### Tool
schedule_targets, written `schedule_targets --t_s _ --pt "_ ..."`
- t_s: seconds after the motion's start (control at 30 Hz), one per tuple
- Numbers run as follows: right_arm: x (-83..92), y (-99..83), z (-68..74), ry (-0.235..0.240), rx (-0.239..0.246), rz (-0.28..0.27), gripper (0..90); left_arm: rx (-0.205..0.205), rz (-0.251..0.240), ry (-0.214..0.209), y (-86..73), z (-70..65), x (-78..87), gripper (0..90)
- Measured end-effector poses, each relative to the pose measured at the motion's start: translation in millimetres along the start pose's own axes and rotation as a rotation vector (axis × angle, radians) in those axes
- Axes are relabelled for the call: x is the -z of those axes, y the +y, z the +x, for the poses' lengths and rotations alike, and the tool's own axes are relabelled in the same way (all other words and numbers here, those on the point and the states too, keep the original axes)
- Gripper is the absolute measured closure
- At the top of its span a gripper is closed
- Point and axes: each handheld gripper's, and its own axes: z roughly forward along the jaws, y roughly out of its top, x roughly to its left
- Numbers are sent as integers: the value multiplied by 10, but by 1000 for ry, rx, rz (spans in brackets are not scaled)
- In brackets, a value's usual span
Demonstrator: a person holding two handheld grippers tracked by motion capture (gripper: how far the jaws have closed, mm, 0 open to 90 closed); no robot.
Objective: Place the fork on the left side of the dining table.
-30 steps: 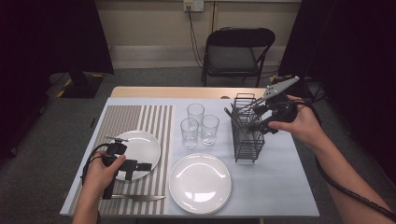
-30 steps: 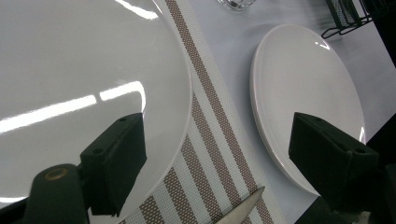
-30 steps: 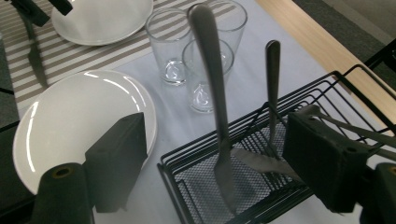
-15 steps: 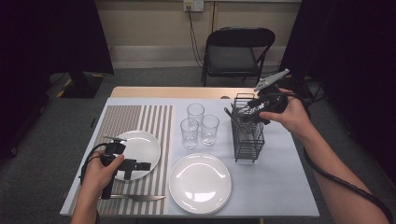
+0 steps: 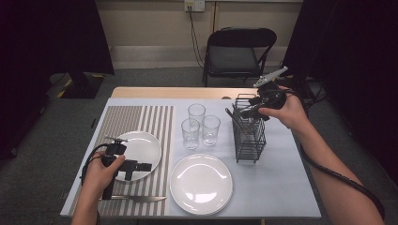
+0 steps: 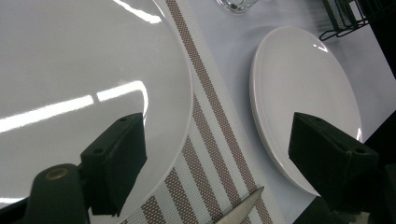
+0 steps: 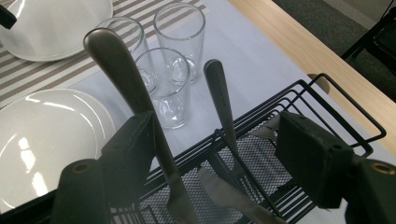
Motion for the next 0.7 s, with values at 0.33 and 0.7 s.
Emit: schedule_targets --t_s 0.33,0.7 --pt "-51 30 -52 -14 -22 0 298 3 3 5 7 -6 -33 189" --pt "-155 88 -57 -24 -10 14 311 11 -1 4 3 -12 -21 189"
